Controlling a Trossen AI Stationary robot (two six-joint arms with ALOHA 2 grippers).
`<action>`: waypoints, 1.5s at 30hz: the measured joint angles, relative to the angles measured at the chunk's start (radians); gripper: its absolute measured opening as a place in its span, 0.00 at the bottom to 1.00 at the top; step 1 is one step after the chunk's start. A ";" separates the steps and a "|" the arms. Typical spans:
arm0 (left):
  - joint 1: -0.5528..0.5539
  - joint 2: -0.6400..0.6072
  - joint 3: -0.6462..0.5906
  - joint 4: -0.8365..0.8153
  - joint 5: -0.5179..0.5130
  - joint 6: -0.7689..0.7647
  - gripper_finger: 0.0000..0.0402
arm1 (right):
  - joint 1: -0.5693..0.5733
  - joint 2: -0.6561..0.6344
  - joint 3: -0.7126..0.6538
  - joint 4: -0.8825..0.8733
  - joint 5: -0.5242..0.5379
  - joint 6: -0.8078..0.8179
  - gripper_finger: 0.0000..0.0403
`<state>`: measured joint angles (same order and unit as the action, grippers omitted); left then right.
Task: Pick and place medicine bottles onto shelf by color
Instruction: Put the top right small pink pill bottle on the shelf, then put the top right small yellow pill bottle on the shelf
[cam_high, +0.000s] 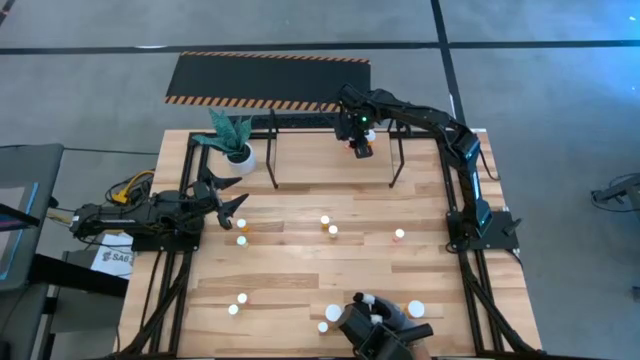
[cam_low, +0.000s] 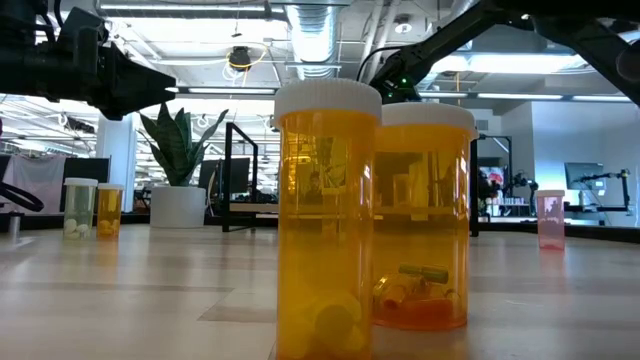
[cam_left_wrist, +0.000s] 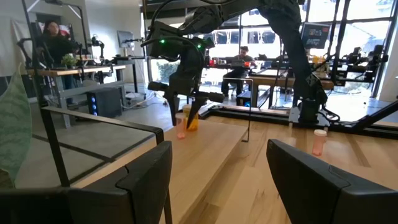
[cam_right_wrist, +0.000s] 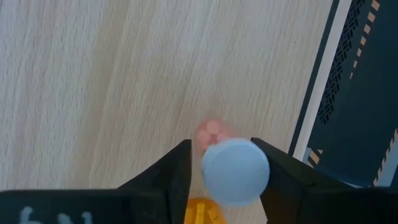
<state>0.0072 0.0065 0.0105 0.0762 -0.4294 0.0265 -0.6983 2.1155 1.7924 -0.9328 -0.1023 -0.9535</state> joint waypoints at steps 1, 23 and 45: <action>0.000 0.000 0.000 0.000 0.000 0.000 0.62 | 0.000 0.000 0.000 0.000 0.000 0.001 0.48; 0.000 0.000 0.000 0.000 0.000 0.000 0.62 | 0.001 -0.035 0.067 -0.113 0.079 0.092 0.60; 0.000 0.000 0.000 0.000 -0.002 0.000 0.62 | 0.182 -0.475 -0.164 -0.232 0.127 0.468 0.60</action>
<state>0.0074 0.0066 0.0105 0.0762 -0.4309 0.0265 -0.5161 1.6404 1.6286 -1.1645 0.0244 -0.4853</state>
